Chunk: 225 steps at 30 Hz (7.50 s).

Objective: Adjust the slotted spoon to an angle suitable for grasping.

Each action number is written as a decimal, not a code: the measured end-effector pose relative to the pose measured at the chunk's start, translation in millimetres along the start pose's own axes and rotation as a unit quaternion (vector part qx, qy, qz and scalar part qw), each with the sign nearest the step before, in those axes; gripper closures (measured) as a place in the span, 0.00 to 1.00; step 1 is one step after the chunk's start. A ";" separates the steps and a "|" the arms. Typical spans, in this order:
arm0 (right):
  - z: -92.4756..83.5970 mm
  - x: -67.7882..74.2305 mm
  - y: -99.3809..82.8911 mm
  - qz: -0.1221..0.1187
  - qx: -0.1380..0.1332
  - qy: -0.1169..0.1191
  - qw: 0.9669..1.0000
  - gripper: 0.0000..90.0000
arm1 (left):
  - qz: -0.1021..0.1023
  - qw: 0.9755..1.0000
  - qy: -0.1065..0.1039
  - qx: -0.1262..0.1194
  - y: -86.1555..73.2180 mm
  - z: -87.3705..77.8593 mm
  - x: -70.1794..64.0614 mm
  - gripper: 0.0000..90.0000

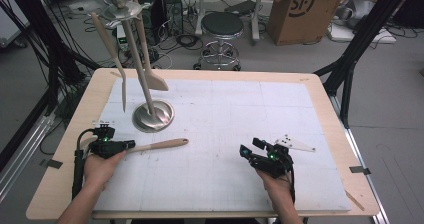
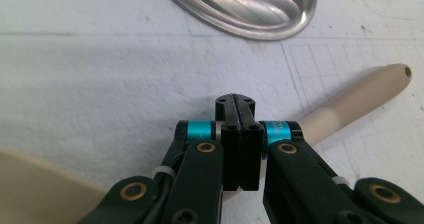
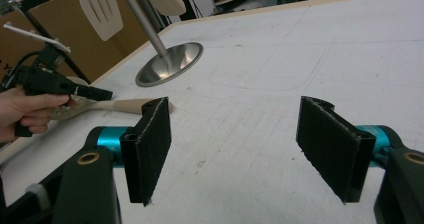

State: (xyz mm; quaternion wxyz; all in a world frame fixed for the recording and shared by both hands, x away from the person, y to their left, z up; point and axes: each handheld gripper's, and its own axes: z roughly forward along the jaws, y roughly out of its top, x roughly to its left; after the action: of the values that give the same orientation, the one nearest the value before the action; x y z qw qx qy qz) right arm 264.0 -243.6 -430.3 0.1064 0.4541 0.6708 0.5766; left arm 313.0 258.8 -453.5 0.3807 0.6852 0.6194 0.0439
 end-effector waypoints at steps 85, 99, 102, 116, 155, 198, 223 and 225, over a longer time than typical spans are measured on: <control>-1.8 0.6 0.0 0.000 -0.004 -0.005 1.000 0.34 | 0.092 0.973 -0.200 0.071 -86.1 24.1 -125.9 1.00; -4.5 -1.9 0.5 0.006 -0.008 -0.006 1.000 0.35 | 0.078 0.978 -0.186 0.059 -64.6 41.4 -126.1 1.00; -4.9 -1.7 1.0 0.005 -0.010 -0.005 1.000 0.35 | 0.095 0.982 -0.156 0.046 -57.8 43.0 -129.3 1.00; -6.6 -1.6 1.9 0.006 -0.014 -0.005 1.000 0.35 | 0.071 0.989 -0.126 0.020 -37.8 58.5 -125.1 1.00; -7.4 -3.1 1.1 0.010 -0.013 -0.006 1.000 0.35 | 0.009 0.998 -0.046 -0.035 9.0 77.7 -93.8 1.00; -4.9 -2.1 -0.8 0.006 -0.005 -0.007 1.000 0.35 | -0.002 0.987 -0.152 -0.052 -0.4 -15.6 -37.2 0.55; -2.6 -0.6 -0.5 0.005 -0.003 -0.005 1.000 0.35 | 0.012 0.995 -0.098 0.002 -2.8 -15.5 -36.2 0.54; -2.1 -0.9 -1.1 0.005 -0.002 -0.005 1.000 0.35 | 0.018 0.996 -0.088 0.015 -1.5 -12.4 -38.0 0.54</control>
State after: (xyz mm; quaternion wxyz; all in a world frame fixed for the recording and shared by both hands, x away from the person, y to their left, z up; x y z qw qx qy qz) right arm 262.6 -245.6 -431.0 0.1083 0.4600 0.6670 0.5760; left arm 296.5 230.9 -429.9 0.4228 0.7028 0.5717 -0.0195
